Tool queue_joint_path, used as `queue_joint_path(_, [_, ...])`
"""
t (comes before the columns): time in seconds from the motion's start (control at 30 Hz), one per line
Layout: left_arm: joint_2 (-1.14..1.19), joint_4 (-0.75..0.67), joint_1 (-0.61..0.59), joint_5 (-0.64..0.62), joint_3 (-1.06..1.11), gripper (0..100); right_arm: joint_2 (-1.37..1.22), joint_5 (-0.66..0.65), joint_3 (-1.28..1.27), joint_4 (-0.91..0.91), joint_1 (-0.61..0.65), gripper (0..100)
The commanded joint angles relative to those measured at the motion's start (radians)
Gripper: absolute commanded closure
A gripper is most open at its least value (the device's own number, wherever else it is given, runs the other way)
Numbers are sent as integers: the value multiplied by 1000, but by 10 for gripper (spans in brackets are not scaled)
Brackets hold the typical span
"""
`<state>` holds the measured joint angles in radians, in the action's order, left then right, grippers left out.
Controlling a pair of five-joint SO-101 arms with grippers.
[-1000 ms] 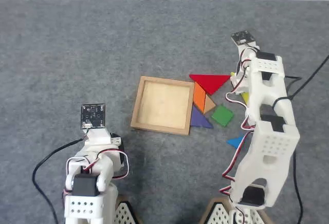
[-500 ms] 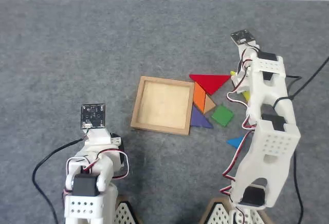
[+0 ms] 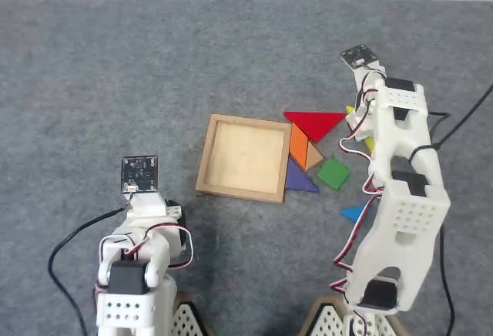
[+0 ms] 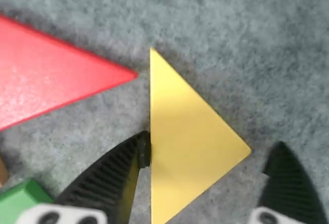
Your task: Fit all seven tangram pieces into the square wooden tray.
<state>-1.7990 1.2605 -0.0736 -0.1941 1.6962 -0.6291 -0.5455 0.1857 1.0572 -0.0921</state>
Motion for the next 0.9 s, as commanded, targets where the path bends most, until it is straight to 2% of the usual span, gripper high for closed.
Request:
queue_joint_path(0.0, [-20, 2, -6, 11, -13, 986, -7, -8, 40, 18, -7, 797])
queue_joint_path(0.1, [-20, 2, -6, 11, -13, 986, -2, -6, 40, 42, -2, 838])
queue_joint_path(0.4, [-20, 2, -6, 11, -13, 986, 67, 81, 3, 137, 19, 842])
queue_joint_path(0.53, [-20, 2, -6, 11, -13, 986, 220, 103, -166, 99, 88, 842])
queue_joint_path(0.73, [-20, 2, -6, 11, -13, 986, 567, 158, -548, -74, 200, 842])
queue_joint_path(0.87, [-20, 2, -6, 11, -13, 986, 733, 195, -675, -76, 246, 842])
